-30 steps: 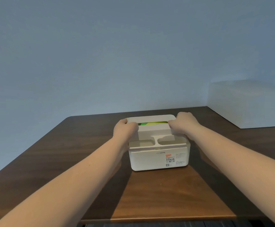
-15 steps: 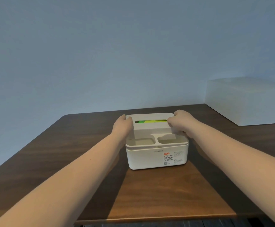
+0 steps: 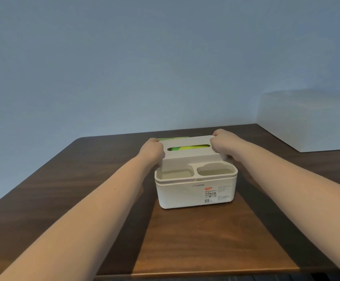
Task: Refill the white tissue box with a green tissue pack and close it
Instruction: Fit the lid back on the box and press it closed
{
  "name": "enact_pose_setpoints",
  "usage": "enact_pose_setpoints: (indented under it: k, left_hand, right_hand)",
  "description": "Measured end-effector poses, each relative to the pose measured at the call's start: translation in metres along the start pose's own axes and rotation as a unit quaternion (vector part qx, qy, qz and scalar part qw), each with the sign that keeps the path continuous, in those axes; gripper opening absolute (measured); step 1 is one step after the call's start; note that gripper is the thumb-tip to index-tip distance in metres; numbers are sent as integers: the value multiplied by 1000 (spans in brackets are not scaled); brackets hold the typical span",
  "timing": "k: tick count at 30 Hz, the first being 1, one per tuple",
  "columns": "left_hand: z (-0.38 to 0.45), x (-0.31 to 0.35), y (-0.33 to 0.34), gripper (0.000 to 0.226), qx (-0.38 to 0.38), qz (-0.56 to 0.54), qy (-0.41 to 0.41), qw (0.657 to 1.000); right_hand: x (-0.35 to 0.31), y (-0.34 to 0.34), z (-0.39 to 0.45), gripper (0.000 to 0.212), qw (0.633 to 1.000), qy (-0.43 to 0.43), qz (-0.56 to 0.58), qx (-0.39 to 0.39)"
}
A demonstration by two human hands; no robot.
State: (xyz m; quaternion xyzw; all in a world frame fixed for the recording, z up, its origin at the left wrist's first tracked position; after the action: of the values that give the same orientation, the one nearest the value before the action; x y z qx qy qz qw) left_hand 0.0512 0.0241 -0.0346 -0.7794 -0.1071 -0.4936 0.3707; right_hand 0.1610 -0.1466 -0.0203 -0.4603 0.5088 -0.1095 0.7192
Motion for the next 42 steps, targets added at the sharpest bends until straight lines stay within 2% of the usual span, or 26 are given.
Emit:
enact_pose_setpoints:
  k: [4, 9, 12, 14, 17, 19, 24, 27, 29, 32, 36, 38, 42]
  left_hand:
    - [6, 0, 1, 64, -8, 68, 2, 998]
    - [6, -2, -2, 65, 39, 105, 7, 994]
    - [1, -1, -3, 55, 65, 157, 13, 985]
    - [-3, 0, -4, 45, 85, 187, 24, 979]
    - [-3, -1, -3, 42, 109, 197, 33, 974]
    - [-2, -1, -3, 45, 98, 196, 34, 975]
    - [1, 4, 0, 40, 20, 133, 14, 991]
    - [10, 0, -4, 66, 38, 107, 4, 993]
    - [12, 0, -3, 71, 36, 103, 9, 994]
    - [2, -2, -2, 67, 40, 88, 13, 995]
    - [-16, -11, -4, 42, 77, 59, 28, 995]
    - [-27, -18, -3, 46, 82, 72, 46, 993]
    - [-47, -34, -1, 55, 85, 93, 55, 991]
  right_hand:
    - [2, 0, 4, 45, 999, -28, -23, -3]
    - [3, 4, 12, 37, 998, -45, -52, 5]
    - [4, 4, 15, 40, 996, -39, -82, 2]
    - [4, 3, 16, 35, 993, -42, -107, 0]
    - [5, 3, 18, 28, 991, -40, -129, 9]
    - [4, 2, 14, 23, 992, -44, -114, 17]
    - [6, 0, 12, 35, 996, -58, -69, 23]
    - [7, 1, 19, 28, 994, -71, -80, 15]
    - [6, 2, 20, 31, 993, -80, -87, 15]
    - [3, 3, 15, 30, 993, -73, -90, 11]
    - [2, 7, 1, 39, 998, -33, -51, 12]
    - [8, 7, -8, 40, 997, -35, -31, 56]
    - [19, 15, -34, 44, 992, -32, -63, 107]
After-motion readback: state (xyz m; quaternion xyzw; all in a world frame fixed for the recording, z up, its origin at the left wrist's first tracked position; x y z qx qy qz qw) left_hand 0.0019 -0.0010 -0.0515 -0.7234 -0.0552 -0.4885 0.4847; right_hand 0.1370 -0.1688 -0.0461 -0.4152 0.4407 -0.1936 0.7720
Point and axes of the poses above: each hand's wrist, its own z-axis towards the middle knuckle, its own y-axis out of the palm, x = y × z, the point moved 2 cm from there along z, towards the middle knuckle, and after that the axes turned 11 degrees about -y, right-handed, at the moved point
